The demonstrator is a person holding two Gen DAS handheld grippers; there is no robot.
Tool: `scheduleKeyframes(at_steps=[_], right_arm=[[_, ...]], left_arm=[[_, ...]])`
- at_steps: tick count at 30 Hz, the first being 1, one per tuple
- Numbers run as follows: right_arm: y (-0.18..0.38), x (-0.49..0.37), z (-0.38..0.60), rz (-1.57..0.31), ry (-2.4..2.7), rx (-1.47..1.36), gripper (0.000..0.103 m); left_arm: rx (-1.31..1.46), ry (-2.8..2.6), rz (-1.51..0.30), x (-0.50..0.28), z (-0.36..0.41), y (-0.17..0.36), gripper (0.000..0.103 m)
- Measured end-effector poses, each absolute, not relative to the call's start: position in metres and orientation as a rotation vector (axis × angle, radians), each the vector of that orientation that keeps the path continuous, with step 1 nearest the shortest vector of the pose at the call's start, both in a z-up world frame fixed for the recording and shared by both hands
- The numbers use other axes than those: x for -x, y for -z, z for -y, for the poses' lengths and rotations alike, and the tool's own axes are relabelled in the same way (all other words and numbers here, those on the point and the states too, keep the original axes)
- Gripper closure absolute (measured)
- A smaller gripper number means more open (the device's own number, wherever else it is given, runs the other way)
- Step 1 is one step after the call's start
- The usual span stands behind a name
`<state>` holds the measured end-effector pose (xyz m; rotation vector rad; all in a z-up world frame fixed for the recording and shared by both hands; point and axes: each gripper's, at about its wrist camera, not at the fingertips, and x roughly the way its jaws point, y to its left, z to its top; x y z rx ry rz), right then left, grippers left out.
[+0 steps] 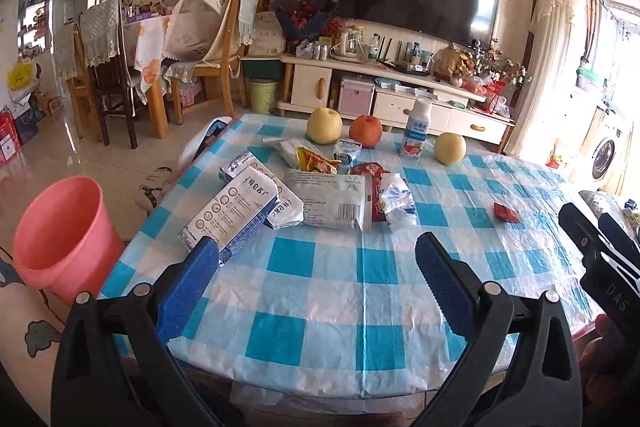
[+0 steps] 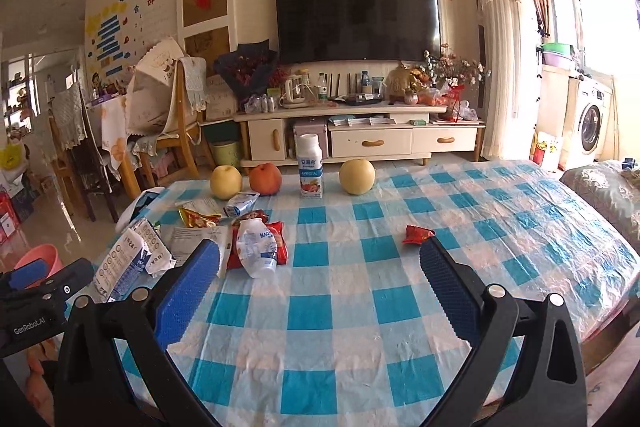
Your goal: Collect trash
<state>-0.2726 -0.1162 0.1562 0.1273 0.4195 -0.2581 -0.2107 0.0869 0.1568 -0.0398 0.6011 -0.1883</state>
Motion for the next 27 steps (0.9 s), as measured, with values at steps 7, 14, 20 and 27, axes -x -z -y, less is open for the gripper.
scheduleKeyframes(at_steps=[7,14,20,27], right_arm=[[-0.174,0.294,0.102,-0.375,0.263,-0.096,0.004],[-0.191,0.311,0.088,-0.324,0.259,-0.064,0.004],[-0.2,0.318,0.08,-0.3,0.247,-0.057,0.004],[-0.204,0.322,0.073,-0.288,0.243,-0.043,0.004]], left_arm=[[0.045,0.196,-0.539,0.228,-0.099,-0.181,0.004],[0.038,0.181,-0.495,0.243,-0.107,-0.191,0.004],[0.04,0.175,-0.476,0.252,-0.11,-0.195,0.004],[0.043,0.169,-0.465,0.256,-0.112,-0.197,0.004]])
